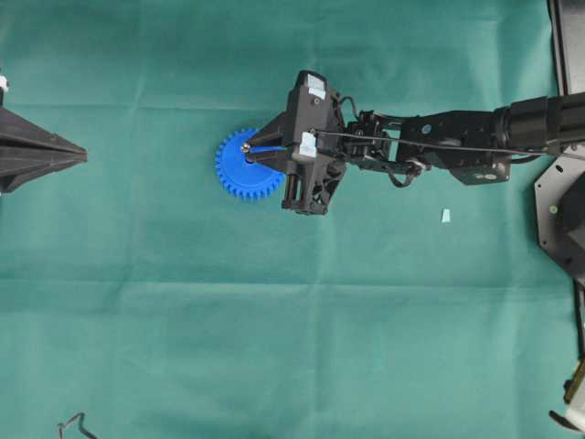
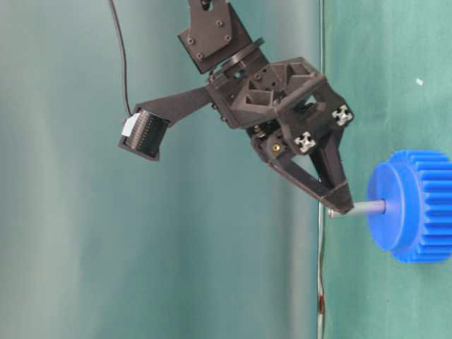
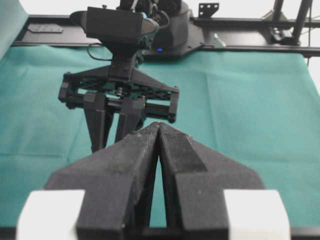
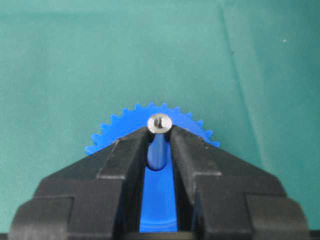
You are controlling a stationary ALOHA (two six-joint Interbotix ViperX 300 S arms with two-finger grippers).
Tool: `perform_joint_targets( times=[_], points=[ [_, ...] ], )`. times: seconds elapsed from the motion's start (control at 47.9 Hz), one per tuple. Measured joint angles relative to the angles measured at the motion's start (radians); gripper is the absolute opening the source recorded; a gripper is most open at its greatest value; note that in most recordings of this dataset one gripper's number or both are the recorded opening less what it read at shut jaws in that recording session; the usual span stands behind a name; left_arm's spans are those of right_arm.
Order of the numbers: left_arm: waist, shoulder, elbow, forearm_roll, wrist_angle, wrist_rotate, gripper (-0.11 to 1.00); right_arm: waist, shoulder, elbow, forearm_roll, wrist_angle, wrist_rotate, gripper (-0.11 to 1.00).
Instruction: Insert the shaft into the center hole of the gear.
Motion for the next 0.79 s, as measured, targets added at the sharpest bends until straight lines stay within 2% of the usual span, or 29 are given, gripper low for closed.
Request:
perform_joint_targets(
  times=[0.501, 0.794],
  points=[
    [0.0, 0.0, -0.002, 0.002, 0.0, -0.002, 0.0, 0.0, 0.023, 0.0, 0.003, -0.003, 0.002, 0.17],
    [0.0, 0.0, -0.002, 0.002, 0.0, 0.0, 0.0, 0.002, 0.067, 0.0, 0.025, -0.006, 0.003, 0.17]
  ],
)
